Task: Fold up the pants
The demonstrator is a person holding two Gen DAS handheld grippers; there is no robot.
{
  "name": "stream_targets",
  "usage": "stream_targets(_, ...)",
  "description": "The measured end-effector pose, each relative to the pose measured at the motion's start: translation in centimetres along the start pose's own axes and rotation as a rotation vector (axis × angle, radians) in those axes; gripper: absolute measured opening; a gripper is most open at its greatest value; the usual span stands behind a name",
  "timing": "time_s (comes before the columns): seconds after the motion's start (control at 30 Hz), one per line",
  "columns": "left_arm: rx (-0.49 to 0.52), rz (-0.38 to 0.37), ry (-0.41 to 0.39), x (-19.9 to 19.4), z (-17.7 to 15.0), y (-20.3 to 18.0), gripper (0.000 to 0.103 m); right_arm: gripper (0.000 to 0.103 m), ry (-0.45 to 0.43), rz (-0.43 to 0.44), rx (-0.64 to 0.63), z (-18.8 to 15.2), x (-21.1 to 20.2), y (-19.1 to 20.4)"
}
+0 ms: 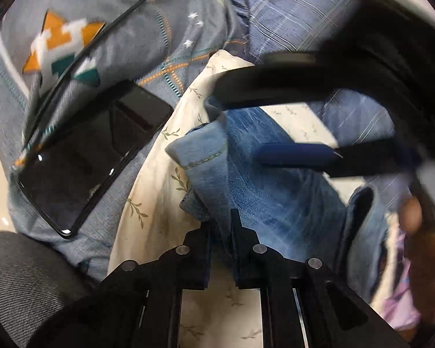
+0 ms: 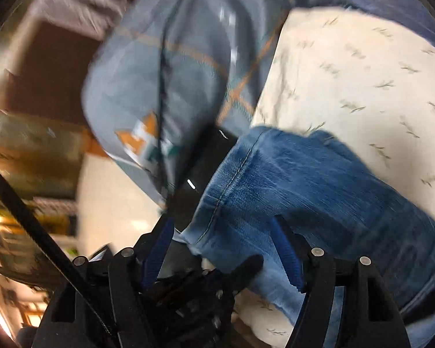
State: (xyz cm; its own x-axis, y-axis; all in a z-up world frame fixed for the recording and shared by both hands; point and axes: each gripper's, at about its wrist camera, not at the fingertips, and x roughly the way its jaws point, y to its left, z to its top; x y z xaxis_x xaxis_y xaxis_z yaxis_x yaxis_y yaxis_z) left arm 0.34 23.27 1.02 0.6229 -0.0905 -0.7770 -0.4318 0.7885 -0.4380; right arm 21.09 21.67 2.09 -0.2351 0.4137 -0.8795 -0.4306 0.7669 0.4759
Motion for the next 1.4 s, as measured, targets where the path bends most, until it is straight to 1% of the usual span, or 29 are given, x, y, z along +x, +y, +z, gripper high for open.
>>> stream_targets(0.07,0.102,0.072,-0.034,-0.4,-0.6,-1.6,0.009,0.070,0.069,-0.044,0.002,1.1,2.0,0.1)
stream_targets(0.1,0.167,0.113,-0.053,-0.5,-1.0,-2.8,0.008,0.070,0.088,-0.053,0.009,1.4,2.5,-0.1)
stream_targets(0.2,0.327,0.183,-0.109,-0.8,-2.4,-5.8,0.007,0.069,0.147,-0.062,-0.011,1.1,3.1,-0.8)
stream_targets(0.23,0.377,0.199,-0.127,-0.9,-3.0,-6.7,0.007,0.067,0.159,-0.063,-0.031,0.7,2.9,-1.0)
stream_targets(0.27,0.407,0.208,-0.137,-1.0,-3.4,-7.3,0.007,0.060,0.162,-0.070,-0.039,0.3,2.6,-1.2)
stream_targets(0.3,0.455,0.215,-0.150,-1.1,-4.0,-8.2,0.007,0.057,0.166,-0.082,-0.039,-0.3,2.3,-1.7)
stream_targets(0.33,0.484,0.217,-0.155,-1.3,-4.5,-8.6,0.007,0.050,0.171,-0.090,-0.034,-0.7,2.1,-2.2)
stream_targets(0.37,0.519,0.213,-0.154,-1.5,-4.9,-9.0,0.006,0.037,0.170,-0.102,-0.032,-1.1,1.8,-2.6)
stream_targets(0.43,0.574,0.231,-0.176,-1.7,-5.7,-10.0,0.006,0.022,0.143,-0.110,-0.015,-1.5,0.8,-3.1)
stream_targets(0.47,0.598,0.234,-0.201,-2.2,-6.1,-10.4,0.006,0.017,0.125,-0.109,-0.017,-1.8,0.1,-3.4)
stream_targets(0.53,0.615,0.201,-0.234,-3.2,-6.6,-10.8,0.006,0.014,0.075,-0.097,-0.028,-2.6,-1.5,-3.4)
stream_targets(0.6,0.616,0.149,-0.273,-4.5,-7.0,-10.8,0.006,0.013,-0.004,-0.080,-0.040,-3.9,-3.8,-3.4)
stream_targets(0.63,0.618,0.110,-0.304,-5.5,-7.2,-11.0,0.006,0.012,-0.047,-0.066,-0.044,-4.5,-5.0,-3.4)
stream_targets(0.7,0.622,-0.012,-0.369,-8.2,-7.8,-10.9,0.007,0.012,-0.175,-0.008,-0.047,-6.8,-8.3,-3.6)
stream_targets(0.77,0.632,-0.161,-0.417,-10.8,-8.4,-11.2,0.008,0.012,-0.323,0.074,-0.023,-10.2,-12.4,-4.7)
stream_targets(0.8,0.648,-0.224,-0.422,-11.8,-8.8,-11.9,0.008,0.012,-0.396,0.107,-0.007,-12.3,-14.2,-5.5)
stream_targets(0.83,0.663,-0.273,-0.409,-12.5,-9.2,-12.4,0.008,0.012,-0.455,0.125,0.007,-14.1,-15.8,-6.3)
stream_targets(0.87,0.683,-0.317,-0.389,-13.0,-9.8,-13.6,0.008,0.012,-0.511,0.137,0.022,-15.9,-17.1,-7.0)
stream_targets(0.9,0.712,-0.344,-0.369,-13.3,-10.7,-15.1,0.008,0.012,-0.589,0.152,0.049,-18.6,-18.8,-8.5)
stream_targets(0.97,0.774,-0.361,-0.334,-13.0,-12.8,-17.5,0.008,0.012,-0.689,0.180,0.113,-22.6,-20.3,-11.0)
stream_targets(1.03,0.846,-0.356,-0.283,-11.4,-15.6,-19.8,0.008,0.012,-0.754,0.203,0.191,-25.7,-20.8,-14.3)
stream_targets(1.07,0.866,-0.350,-0.255,-10.6,-16.3,-20.3,0.009,0.013,-0.778,0.195,0.226,-27.3,-20.4,-16.1)
stream_targets(1.13,0.909,-0.338,-0.163,-7.8,-18.5,-20.8,0.009,0.013,-0.780,0.222,0.304,-29.3,-18.3,-20.0)
stream_targets(1.2,0.927,-0.325,-0.101,-6.3,-20.0,-20.7,0.010,0.015,-0.767,0.254,0.383,-30.7,-15.6,-23.4)
stream_targets(1.23,0.931,-0.316,-0.071,-5.7,-20.7,-20.3,0.010,0.017,-0.768,0.291,0.416,-31.5,-14.3,-24.8)
stream_targets(1.3,0.930,-0.326,-0.079,-6.2,-20.9,-19.8,0.010,0.017,-0.773,0.357,0.455,-32.6,-13.0,-25.6)
stream_targets(1.33,0.924,-0.334,-0.093,-6.9,-20.9,-19.6,0.010,0.022,-0.767,0.351,0.443,-32.5,-13.4,-25.2)
stream_targets(1.37,0.914,-0.341,-0.099,-7.2,-20.4,-19.3,0.010,0.034,-0.760,0.302,0.410,-32.2,-14.3,-24.6)
stream_targets(1.4,0.899,-0.351,-0.095,-7.6,-20.2,-19.1,0.010,0.043,-0.772,0.255,0.381,-32.2,-15.1,-24.0)
